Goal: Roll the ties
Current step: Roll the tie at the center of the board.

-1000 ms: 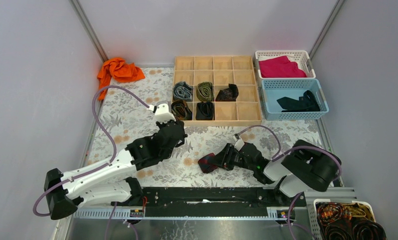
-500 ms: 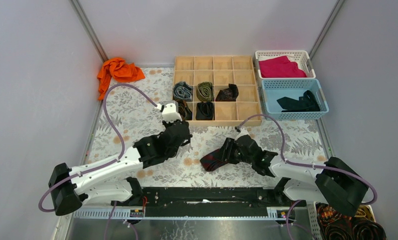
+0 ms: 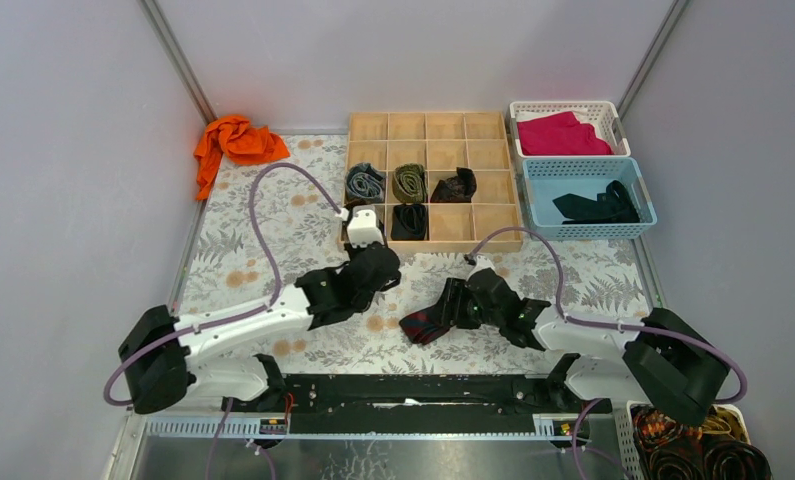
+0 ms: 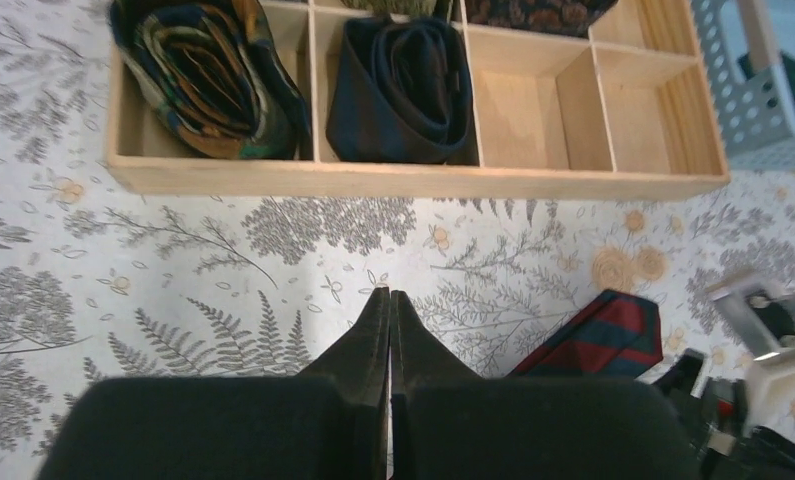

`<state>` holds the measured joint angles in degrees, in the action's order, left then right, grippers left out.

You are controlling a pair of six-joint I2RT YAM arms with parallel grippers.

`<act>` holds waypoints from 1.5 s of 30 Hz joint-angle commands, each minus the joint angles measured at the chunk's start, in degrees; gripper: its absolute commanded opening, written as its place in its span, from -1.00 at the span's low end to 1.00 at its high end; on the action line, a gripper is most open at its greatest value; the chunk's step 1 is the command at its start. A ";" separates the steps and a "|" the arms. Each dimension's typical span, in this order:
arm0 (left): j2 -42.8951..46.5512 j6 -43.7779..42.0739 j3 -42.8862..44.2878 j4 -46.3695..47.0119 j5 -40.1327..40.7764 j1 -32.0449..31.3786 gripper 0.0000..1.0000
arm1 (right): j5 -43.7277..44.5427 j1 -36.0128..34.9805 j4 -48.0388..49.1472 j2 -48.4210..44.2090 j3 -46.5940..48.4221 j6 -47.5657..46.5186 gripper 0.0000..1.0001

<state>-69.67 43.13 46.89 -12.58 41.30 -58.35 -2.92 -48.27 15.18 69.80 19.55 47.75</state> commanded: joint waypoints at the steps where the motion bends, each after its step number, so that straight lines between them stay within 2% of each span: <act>1: -4.28 0.00 -0.15 6.12 -4.97 1.25 -1.00 | 4.62 0.18 -11.90 -5.76 2.28 -4.86 0.40; 3: -6.11 0.47 -1.13 8.12 -7.09 1.83 -1.00 | 5.52 0.25 -15.91 -10.06 3.44 -6.30 0.60; 4: -6.92 0.60 -1.40 8.96 -7.94 2.10 -1.00 | 5.61 0.19 -18.12 -11.99 3.99 -7.03 0.60; 7: -9.92 0.49 -1.98 10.70 -9.76 2.72 -1.00 | 6.55 0.16 -23.03 -17.26 5.27 -8.17 0.58; 10: -13.42 0.18 -1.78 11.57 -11.07 3.16 -1.00 | 8.82 0.12 -29.63 -21.55 6.65 -8.81 0.46; 12: -15.67 -0.14 -1.69 11.88 -11.89 3.46 -1.00 | 9.19 0.18 -33.47 -23.63 6.78 -8.97 0.17; 15: -18.60 -0.28 -1.89 12.40 -12.64 3.72 -1.00 | 6.55 0.08 -35.69 -26.47 4.98 -7.83 -0.40; 20: -22.17 0.28 -3.95 15.87 -15.31 5.38 -1.00 | 4.03 -2.46 -34.90 -28.42 0.22 -5.04 -0.99; 25: -24.48 1.33 -6.96 20.29 -21.03 6.42 -1.00 | 8.59 -9.45 -32.77 -25.78 -1.60 -2.72 -1.00; 32: -23.27 3.19 -11.55 23.06 -23.28 5.46 -1.00 | 13.80 -17.09 -23.11 -13.23 -1.96 -0.58 -1.00; 38: -24.63 4.85 -13.65 25.24 -23.43 1.92 -1.00 | 19.49 -19.07 -14.87 -1.68 -0.76 -0.01 -1.00; 45: -25.61 6.45 -14.99 25.78 -23.55 -0.44 -1.00 | 23.83 -19.37 -10.41 4.37 1.06 -0.06 -1.00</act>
<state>-92.95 48.38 34.65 16.23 19.62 -57.58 14.85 -67.20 7.84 70.43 20.75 48.38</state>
